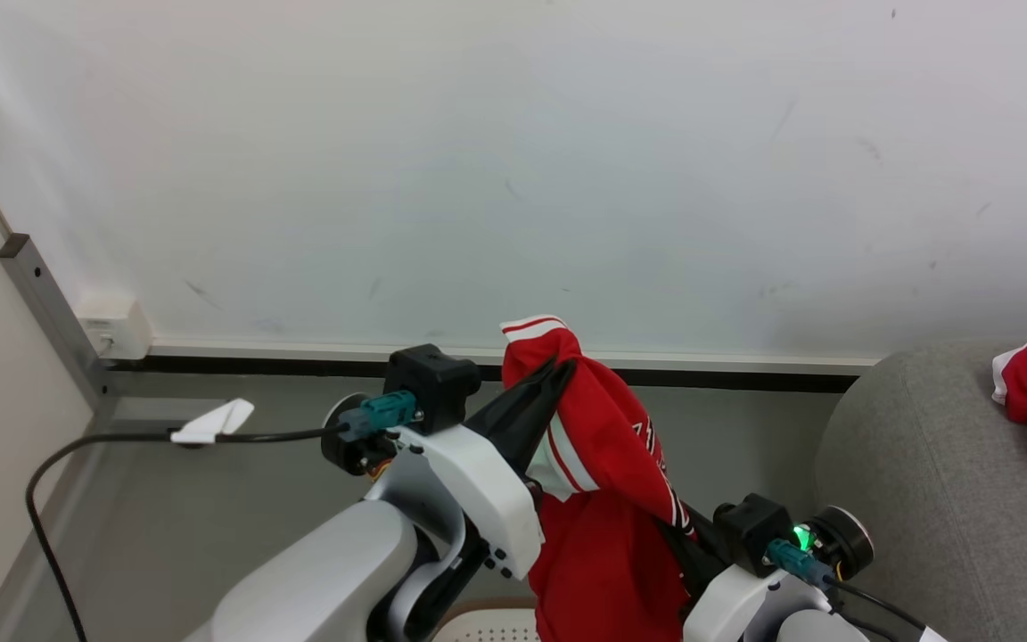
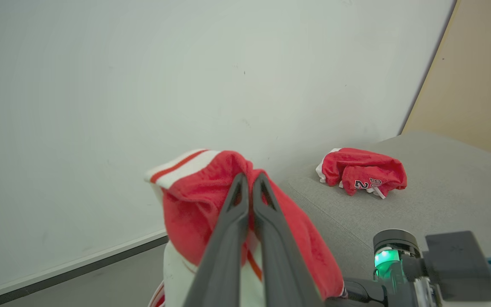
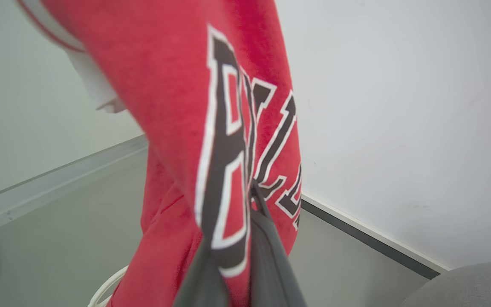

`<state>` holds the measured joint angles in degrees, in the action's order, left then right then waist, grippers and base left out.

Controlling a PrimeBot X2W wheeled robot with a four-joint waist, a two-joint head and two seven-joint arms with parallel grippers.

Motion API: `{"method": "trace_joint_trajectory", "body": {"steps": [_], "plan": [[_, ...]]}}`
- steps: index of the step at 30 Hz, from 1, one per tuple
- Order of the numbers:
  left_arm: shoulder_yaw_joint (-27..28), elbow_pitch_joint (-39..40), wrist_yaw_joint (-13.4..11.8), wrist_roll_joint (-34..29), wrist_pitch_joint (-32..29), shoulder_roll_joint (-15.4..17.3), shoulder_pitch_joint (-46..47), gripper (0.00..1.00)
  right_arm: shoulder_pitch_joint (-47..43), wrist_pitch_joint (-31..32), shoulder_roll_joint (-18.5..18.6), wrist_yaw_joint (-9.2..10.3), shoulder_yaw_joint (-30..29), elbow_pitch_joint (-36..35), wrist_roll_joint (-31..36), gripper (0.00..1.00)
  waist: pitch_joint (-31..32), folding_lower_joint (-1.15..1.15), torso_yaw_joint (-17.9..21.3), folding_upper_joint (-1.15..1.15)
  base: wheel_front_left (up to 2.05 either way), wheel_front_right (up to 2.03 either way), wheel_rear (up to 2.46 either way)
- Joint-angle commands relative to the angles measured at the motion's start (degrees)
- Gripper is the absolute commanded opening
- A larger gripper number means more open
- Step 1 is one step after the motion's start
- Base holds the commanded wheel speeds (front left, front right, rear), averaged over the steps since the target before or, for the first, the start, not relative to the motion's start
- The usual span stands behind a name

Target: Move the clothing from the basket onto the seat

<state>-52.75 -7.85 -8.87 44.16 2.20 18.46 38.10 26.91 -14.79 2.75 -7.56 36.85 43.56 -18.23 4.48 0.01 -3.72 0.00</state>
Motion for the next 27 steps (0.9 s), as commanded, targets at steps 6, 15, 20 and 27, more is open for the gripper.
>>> {"method": "trace_joint_trajectory", "body": {"steps": [6, 15, 20, 27], "plan": [[-0.34, -0.37, -0.47, -0.37, 0.86, 0.28, -0.9, 1.0, 0.06, -0.46, 0.1, 0.15, -1.44, -0.74, 0.31, 0.0, 0.36, -0.01, 0.3, 0.0, 0.0, 0.0, 0.0], [-0.58, -0.29, -0.87, -0.01, 0.36, 0.48, -1.24, 1.0, -0.49, -0.41, 0.11, 0.15, -3.03, -1.52, 1.09, 0.0, 0.41, -0.01, 0.79, 0.0, 0.0, 0.0, 0.0], [-0.61, -0.12, -1.02, 0.17, 0.68, 0.64, -1.51, 1.0, -0.08, -0.41, 0.11, 0.15, -4.29, -1.34, 1.88, 0.0, 0.28, -0.01, 1.25, 0.0, 0.0, 0.0, 0.0], [-0.35, 0.14, -1.46, 0.47, 1.08, 1.15, -2.14, 1.0, 0.82, -0.4, 0.11, 0.15, -7.83, -2.31, 3.17, 0.0, 0.09, -0.01, 2.98, 0.0, 0.0, 0.0, 0.0]]}}
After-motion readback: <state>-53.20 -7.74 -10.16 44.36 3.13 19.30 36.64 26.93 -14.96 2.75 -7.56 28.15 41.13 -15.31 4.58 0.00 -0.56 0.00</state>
